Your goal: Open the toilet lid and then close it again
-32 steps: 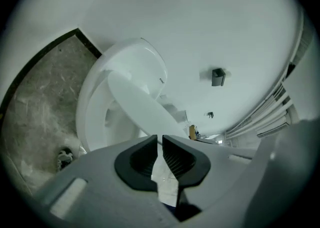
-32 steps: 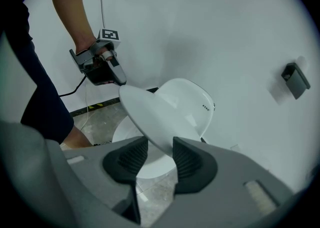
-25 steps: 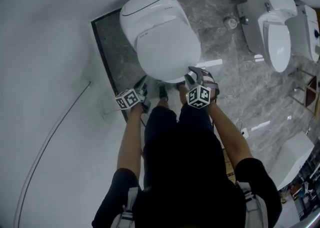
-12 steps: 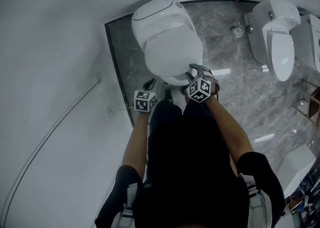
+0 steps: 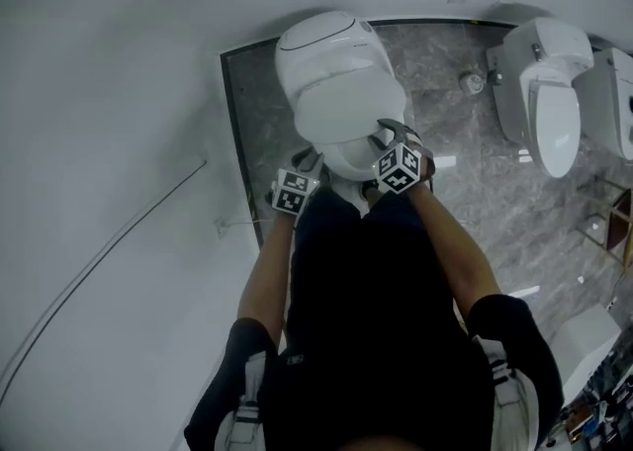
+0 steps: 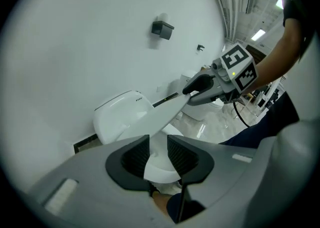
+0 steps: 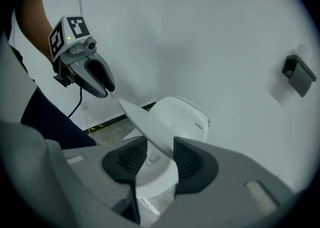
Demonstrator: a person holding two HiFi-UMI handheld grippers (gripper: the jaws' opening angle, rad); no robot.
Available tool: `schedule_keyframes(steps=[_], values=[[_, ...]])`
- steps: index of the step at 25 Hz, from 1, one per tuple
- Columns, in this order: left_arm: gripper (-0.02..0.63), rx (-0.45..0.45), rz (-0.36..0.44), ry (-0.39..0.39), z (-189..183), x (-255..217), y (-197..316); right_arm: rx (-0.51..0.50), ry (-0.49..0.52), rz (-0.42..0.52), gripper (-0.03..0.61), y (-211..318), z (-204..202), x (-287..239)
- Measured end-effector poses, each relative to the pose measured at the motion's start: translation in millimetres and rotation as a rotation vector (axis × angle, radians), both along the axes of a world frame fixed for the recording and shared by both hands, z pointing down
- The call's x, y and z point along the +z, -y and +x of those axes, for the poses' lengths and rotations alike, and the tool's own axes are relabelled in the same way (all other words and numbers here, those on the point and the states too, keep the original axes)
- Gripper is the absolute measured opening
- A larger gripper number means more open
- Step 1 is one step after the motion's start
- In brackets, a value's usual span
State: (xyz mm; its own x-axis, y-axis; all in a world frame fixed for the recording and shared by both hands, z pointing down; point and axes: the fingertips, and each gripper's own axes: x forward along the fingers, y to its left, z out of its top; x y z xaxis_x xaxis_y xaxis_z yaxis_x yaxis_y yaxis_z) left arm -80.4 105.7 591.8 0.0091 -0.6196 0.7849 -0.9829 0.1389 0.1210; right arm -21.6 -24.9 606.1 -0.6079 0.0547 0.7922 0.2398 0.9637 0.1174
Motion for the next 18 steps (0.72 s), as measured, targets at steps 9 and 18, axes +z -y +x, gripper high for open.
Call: schedule_keyframes(steps=[9,18], values=[[0.103,0.11,0.023,0.04,-55,-11,33,0.146,0.032,0.04,0.164,33,-58,-32],[0.131,0.199,0.048,0.118,-108,-9,59,0.223,0.024,0.078,0.166,58,-108,-46]])
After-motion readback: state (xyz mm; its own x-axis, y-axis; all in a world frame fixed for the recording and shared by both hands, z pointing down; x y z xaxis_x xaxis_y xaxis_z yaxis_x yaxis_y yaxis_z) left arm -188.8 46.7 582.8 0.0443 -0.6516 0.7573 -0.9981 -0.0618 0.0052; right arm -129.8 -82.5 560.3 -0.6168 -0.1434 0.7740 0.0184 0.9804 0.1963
